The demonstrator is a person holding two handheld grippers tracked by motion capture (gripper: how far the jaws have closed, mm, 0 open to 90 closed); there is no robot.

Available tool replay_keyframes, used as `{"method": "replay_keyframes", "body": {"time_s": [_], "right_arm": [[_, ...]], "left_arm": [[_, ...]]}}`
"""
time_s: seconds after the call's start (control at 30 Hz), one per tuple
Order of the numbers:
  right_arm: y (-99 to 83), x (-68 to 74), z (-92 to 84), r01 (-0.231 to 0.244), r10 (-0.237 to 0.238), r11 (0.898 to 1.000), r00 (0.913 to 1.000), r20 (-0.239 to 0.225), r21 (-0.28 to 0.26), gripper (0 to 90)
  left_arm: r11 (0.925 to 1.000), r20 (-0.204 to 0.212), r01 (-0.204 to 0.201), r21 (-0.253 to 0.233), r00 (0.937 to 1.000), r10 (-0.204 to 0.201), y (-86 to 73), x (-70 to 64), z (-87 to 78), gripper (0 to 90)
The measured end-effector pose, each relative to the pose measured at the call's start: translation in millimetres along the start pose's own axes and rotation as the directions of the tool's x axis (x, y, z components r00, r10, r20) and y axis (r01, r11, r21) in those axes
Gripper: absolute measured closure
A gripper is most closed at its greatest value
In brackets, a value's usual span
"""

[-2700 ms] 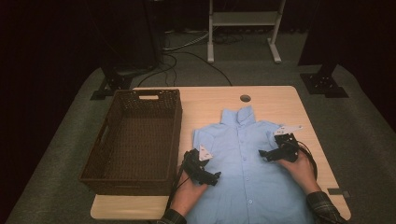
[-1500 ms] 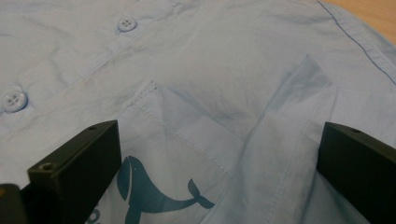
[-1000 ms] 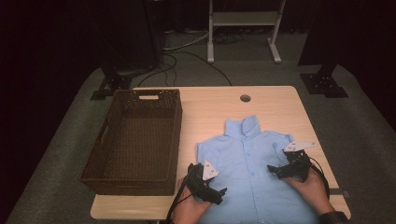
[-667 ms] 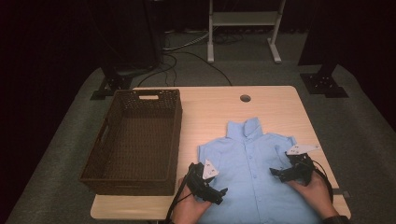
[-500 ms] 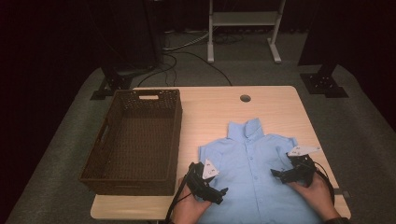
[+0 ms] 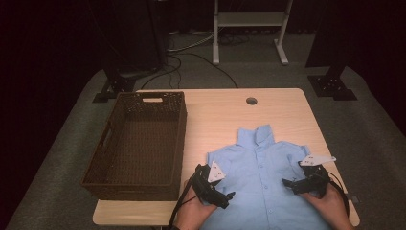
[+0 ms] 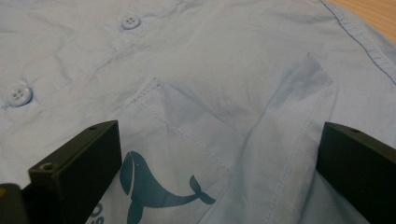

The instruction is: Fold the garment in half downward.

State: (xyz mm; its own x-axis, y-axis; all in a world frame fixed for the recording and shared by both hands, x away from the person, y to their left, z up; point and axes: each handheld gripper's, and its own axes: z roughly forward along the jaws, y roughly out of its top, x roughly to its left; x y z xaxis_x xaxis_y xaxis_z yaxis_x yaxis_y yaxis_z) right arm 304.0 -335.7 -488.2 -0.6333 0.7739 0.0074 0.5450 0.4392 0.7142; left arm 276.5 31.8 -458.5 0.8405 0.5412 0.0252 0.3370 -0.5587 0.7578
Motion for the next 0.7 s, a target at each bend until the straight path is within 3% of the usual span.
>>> {"method": "replay_keyframes", "body": {"time_s": [0.7], "right_arm": [[-15.4, 5.2, -15.3, 0.003, -0.003, 1.0, 1.0, -0.003, 0.001, 0.0]], "left_arm": [[0.9994, -0.02, -0.001, -0.033, 0.9998, 0.0, 11.5, 18.1, -1.2, 0.0]]}}
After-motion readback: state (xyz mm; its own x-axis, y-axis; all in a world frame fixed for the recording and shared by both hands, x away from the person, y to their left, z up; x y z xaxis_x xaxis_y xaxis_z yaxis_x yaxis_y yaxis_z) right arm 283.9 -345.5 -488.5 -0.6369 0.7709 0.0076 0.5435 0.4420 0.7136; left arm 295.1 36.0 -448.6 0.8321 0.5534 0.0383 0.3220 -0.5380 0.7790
